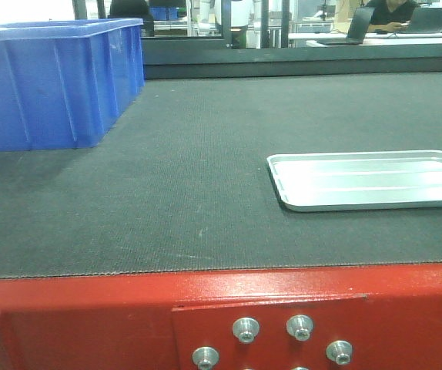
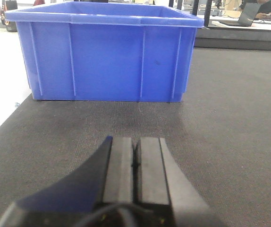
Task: Grab orange capacitor from left shelf to right conveyor
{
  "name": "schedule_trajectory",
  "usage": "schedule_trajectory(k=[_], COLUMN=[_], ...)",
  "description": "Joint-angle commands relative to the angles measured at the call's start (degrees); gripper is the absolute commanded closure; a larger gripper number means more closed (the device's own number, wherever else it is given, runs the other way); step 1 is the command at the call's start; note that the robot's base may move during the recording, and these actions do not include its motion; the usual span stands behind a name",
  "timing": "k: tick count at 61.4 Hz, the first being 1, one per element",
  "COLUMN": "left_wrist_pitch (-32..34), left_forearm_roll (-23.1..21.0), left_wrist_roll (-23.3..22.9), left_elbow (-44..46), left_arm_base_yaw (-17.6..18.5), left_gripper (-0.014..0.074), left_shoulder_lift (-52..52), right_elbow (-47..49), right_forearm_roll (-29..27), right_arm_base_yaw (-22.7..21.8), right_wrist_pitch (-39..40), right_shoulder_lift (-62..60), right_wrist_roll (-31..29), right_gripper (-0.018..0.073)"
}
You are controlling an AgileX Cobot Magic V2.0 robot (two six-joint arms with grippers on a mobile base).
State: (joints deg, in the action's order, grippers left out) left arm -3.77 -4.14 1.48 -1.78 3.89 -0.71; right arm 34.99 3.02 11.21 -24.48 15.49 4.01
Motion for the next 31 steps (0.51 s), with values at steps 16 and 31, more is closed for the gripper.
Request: schedule_trajectory(k=[16, 31], left_wrist_pitch=[5.01, 5.01], left_forearm_roll=[-0.1, -0.1], left_wrist_roll=[-0.08, -0.08], left_elbow=[0.35, 0.35], left_arm_base_yaw=[0.26, 0.26], left_gripper=[0.0723, 0.0723], left_shoulder_lift=[-0.64, -0.64], right_elbow=[1.99, 1.99], right_forearm_roll=[0.87, 0.87], right_arm_base_yaw=[-0.1, -0.1], right_wrist_pitch=[6.09, 15.48], right_shoulder_lift=[3.26, 18.83], right_wrist_roll=[-0.16, -0.16], right_gripper=[0.0484, 0.0484])
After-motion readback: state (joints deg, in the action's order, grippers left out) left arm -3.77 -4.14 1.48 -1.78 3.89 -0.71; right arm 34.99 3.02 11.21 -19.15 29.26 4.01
